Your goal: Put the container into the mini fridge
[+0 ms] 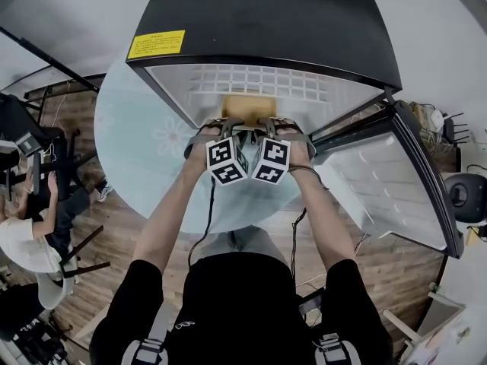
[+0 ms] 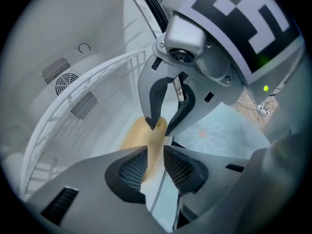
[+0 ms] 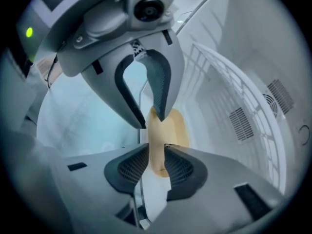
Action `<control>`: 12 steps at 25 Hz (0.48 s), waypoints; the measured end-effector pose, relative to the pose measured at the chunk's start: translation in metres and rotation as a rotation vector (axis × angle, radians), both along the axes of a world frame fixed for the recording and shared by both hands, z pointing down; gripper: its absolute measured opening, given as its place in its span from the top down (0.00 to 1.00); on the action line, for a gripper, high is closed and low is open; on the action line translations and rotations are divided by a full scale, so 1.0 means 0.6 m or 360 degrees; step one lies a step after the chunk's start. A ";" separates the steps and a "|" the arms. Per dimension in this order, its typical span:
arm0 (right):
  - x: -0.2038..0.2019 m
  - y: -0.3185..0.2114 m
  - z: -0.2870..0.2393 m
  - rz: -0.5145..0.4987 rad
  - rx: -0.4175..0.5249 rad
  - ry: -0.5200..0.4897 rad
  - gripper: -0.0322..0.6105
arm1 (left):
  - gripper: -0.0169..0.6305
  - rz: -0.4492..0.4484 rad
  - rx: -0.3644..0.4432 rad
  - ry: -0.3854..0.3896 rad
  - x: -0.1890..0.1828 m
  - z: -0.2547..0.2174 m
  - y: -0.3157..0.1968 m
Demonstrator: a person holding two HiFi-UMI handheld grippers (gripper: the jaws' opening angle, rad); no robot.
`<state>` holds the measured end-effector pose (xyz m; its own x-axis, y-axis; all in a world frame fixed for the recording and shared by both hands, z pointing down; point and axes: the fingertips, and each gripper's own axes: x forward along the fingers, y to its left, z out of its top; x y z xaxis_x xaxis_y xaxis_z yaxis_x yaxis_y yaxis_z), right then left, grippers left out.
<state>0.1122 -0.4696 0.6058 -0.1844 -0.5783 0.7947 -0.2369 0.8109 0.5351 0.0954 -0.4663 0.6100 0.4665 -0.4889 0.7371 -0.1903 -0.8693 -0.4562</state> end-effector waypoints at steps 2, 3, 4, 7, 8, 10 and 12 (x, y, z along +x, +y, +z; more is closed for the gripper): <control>-0.010 -0.003 -0.028 0.0076 0.0064 -0.0098 0.81 | 0.80 -0.0043 0.0029 0.0086 -0.014 -0.029 0.000; -0.011 -0.003 -0.043 0.0114 0.0098 -0.0144 0.82 | 0.81 -0.0063 0.0048 0.0135 -0.018 -0.045 0.000; -0.009 0.001 -0.057 0.0145 0.0128 -0.0186 0.83 | 0.82 -0.0081 0.0070 0.0183 -0.017 -0.062 0.002; 0.000 0.025 -0.099 0.0190 0.0199 -0.0253 0.86 | 0.85 -0.0101 0.0173 0.0259 -0.010 -0.113 0.019; 0.000 0.034 -0.109 0.0183 0.0220 -0.0226 0.86 | 0.87 -0.0084 0.0227 0.0240 -0.010 -0.127 0.027; -0.003 0.052 -0.126 0.0124 0.0267 -0.0087 0.86 | 0.91 -0.0009 0.0365 0.0134 -0.014 -0.151 0.042; -0.011 0.073 -0.145 0.0066 0.0314 0.0019 0.92 | 0.93 0.0064 0.0483 0.0040 -0.019 -0.171 0.062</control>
